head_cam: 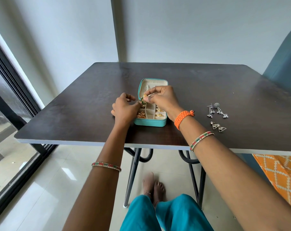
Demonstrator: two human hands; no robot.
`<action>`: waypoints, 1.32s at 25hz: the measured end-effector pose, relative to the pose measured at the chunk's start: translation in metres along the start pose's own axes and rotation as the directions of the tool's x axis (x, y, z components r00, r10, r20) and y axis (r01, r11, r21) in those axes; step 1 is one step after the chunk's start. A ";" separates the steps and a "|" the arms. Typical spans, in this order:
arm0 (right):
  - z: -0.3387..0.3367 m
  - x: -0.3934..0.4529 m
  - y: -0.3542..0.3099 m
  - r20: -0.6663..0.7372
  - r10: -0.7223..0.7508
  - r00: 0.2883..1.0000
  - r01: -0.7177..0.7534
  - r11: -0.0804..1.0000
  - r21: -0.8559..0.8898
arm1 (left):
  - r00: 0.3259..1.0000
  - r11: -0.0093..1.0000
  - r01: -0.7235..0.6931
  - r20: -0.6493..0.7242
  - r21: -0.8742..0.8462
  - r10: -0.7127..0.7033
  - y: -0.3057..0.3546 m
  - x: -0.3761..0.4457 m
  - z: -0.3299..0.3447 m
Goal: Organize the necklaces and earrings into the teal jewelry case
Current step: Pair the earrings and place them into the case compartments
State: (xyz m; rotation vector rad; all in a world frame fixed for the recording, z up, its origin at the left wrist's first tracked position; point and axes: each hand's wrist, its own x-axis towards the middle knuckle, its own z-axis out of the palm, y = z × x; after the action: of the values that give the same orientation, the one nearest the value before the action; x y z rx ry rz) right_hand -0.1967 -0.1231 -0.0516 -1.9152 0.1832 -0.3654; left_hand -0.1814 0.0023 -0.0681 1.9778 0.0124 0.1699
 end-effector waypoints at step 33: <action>0.006 -0.012 -0.010 -0.068 -0.042 0.997 0.010 0.907 -0.422 | 0.990 0.980 -0.140 -0.053 -0.139 0.134 -0.008 -0.008 -0.001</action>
State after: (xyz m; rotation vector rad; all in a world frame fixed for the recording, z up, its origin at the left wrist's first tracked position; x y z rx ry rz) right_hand -0.2062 -0.1111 -0.0459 -2.3350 0.3076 -0.4440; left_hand -0.1887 0.0060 -0.0757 1.8320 -0.1055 0.2961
